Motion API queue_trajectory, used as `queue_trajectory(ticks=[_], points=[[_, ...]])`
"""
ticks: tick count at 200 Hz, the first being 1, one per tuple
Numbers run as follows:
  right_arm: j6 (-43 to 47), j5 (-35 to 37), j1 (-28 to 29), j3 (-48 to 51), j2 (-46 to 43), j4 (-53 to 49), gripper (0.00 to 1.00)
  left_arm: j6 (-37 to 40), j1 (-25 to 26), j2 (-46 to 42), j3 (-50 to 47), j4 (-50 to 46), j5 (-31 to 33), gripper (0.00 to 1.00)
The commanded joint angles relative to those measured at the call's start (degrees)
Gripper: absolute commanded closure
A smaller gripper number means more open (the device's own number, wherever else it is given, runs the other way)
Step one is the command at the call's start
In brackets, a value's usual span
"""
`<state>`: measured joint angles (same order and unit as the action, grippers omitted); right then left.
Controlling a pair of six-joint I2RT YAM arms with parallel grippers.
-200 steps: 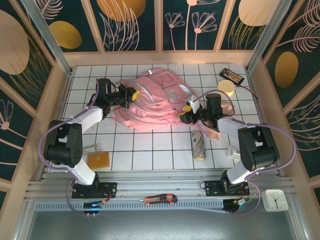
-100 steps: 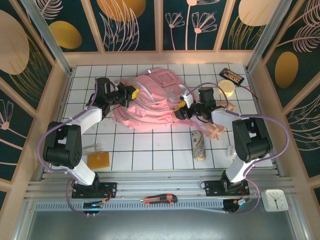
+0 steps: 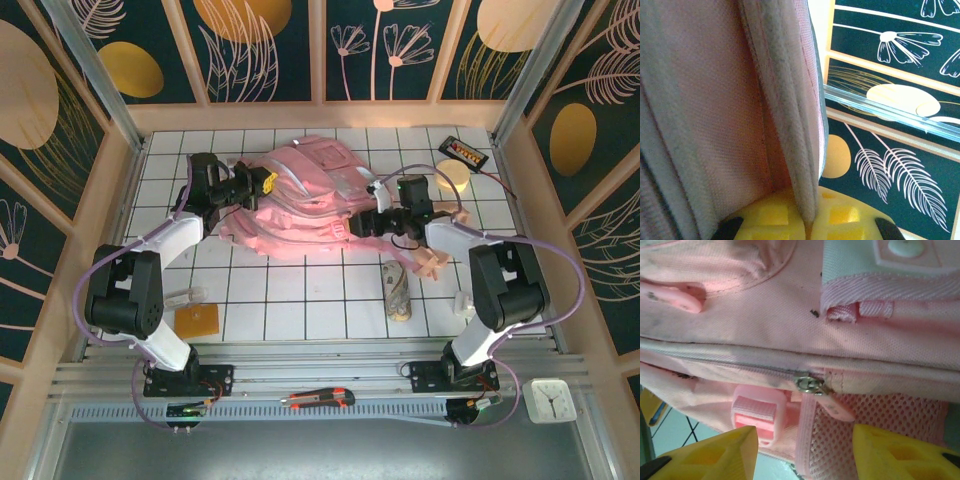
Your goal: Pack the student bag
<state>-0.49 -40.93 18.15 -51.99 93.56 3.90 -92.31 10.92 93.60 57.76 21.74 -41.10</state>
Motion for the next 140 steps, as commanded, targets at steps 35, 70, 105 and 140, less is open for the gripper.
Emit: queue_trajectory(ticks=[35,70,105,140], points=[[5.6,-2.6,-0.1,-6.2,4.0,-5.4,0.5,-6.7,-0.5,-5.1,3.4,12.0,-3.4,1.0],[6.9,-0.6,0.3,-9.1,7.1,-5.4,0.53,-7.0,-0.5,-5.1,3.2,12.4,-3.5,1.0],[8.5,-1.1,1.5,-11.7,9.7,-6.8,0.62,-7.4,-0.5,-4.8,3.1,13.0,-3.4,1.0],[9.1,-0.3,2.4,-11.0,9.7,-7.0,0.73,-7.5,-0.5,-4.5,3.6,13.1,-3.4,1.0]])
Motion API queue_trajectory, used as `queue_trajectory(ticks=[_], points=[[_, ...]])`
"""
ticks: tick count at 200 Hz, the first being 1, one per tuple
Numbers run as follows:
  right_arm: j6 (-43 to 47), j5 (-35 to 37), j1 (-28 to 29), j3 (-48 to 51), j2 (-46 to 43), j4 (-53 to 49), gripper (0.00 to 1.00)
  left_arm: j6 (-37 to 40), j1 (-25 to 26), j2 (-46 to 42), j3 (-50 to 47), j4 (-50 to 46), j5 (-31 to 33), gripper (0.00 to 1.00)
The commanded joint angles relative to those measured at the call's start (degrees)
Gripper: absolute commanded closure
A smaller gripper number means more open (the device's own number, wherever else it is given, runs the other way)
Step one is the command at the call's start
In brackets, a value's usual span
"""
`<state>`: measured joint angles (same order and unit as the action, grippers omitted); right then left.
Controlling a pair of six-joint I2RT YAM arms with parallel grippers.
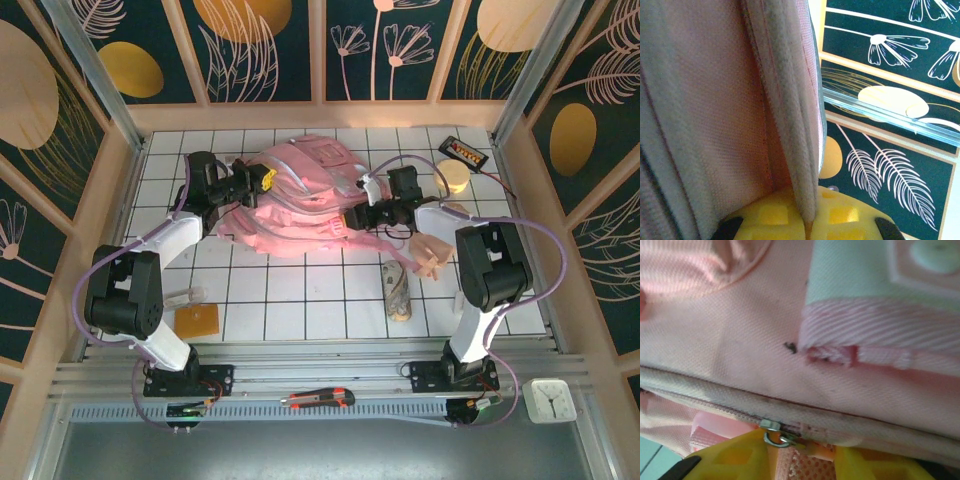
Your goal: Pack the student bag
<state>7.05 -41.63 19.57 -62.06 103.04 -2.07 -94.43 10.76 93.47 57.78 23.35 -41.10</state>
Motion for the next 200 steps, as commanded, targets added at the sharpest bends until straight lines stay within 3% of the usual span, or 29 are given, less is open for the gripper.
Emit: queue_trajectory(ticks=[1,52,122,200], points=[[1.6,0.5,1.0,-0.9,0.2,-1.0,0.74,-5.3,-0.3,-4.4,3.5,11.5,-3.4,1.0],[1.3,3.4,0.2,2.9,-3.2,0.5,1.0,-4.3,-0.3,-4.4,3.5,10.4,-3.2,1.0],[5.3,5.5,0.6,3.5,-8.3,-7.1,1.0,1.2,-0.4,-6.8,3.3,3.8,0.2,1.0],[9.7,-8.4,3.6,-7.5,-5.3,-28.2,1.0,10.1,0.1,-8.1,2.8,-5.1,5.2,1.0]])
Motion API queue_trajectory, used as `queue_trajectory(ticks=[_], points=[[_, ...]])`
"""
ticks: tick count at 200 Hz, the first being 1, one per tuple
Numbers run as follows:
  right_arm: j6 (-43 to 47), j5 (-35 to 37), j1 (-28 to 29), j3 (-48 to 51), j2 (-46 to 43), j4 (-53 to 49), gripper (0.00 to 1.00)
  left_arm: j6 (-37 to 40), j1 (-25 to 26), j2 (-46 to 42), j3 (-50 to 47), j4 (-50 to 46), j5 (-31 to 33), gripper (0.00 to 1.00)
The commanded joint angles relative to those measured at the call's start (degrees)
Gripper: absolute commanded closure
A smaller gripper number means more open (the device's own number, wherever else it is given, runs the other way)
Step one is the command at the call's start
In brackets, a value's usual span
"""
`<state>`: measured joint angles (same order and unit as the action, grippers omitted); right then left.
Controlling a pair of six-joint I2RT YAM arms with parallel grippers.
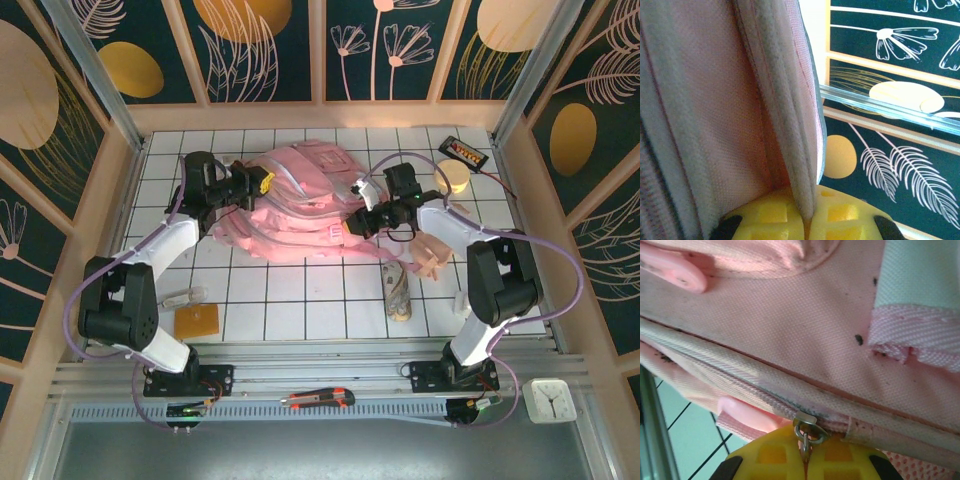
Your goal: Pack the student bag
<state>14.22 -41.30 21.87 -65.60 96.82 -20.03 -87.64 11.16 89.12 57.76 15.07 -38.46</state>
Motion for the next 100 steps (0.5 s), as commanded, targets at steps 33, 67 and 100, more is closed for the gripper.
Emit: queue_trajectory(ticks=[33,67,100], points=[[2.2,-8.8,3.4,-7.8,2.8,-16.5,1.0,3.1,-0.1,-4.5,1.3,4.0,4.6,1.0],[-4.5,-14.1,6.0,-8.7,3.1,-13.3,1.0,3.3,1.2,-4.1,1.6,4.4,5.3,1.0],[-16.5,-18.2,6.5,-8.4,3.9,-5.4,1.0,3.6,2.0,-4.8,0.2,4.7,6.3,1.0]])
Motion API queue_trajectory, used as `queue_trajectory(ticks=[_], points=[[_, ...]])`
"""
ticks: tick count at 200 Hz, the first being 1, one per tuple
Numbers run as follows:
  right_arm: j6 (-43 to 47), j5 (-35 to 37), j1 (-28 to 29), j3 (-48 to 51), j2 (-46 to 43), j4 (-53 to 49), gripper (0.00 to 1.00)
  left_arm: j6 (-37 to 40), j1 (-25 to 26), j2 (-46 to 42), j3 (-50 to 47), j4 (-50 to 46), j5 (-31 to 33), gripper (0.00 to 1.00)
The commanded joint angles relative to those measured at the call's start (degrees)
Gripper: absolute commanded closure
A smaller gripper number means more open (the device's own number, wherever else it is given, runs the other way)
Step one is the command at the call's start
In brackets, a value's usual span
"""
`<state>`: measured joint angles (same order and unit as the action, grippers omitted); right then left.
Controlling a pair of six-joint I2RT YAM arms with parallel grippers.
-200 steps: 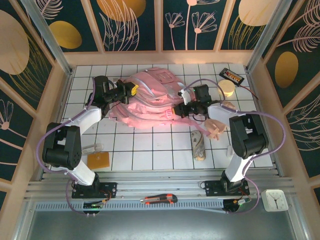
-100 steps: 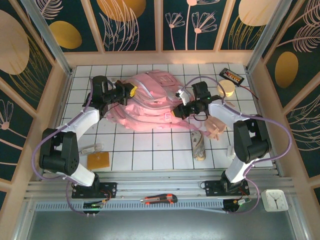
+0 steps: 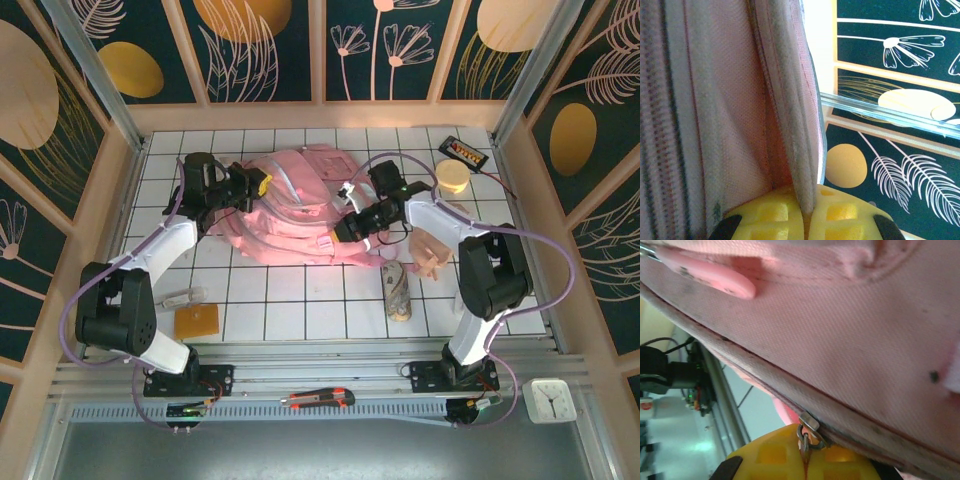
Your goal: Pack the student bag
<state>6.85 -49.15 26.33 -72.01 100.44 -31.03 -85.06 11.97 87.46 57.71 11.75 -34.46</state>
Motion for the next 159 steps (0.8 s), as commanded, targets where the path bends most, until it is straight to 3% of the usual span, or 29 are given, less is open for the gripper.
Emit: queue_trajectory(ticks=[1,58,91,121,159], points=[[-9.3,-10.3,2.0,-2.1,0.3,5.9,1.0,1.0,1.2,-3.2,0.2,8.0,2.3,1.0],[-29.6,-9.3,4.7,-7.1,3.2,9.7,1.0,0.8,1.4,-5.9,-4.2,8.5,4.8,1.0],[-38.0,-5.4,12.3,-7.9,4.1,16.5,1.0,0.0,3.3,-5.4,-5.0,9.9,6.3,1.0],[-46.6,0.6,15.4,-7.7,4.7,24.4,1.0,-0.6,5.0,-5.0,-5.2,10.7,7.9,1.0],[-55.9,13.3,16.6,-7.0,3.4,33.3,1.0,-1.2,5.9,-6.1,-6.9,11.1,10.1,1.0]])
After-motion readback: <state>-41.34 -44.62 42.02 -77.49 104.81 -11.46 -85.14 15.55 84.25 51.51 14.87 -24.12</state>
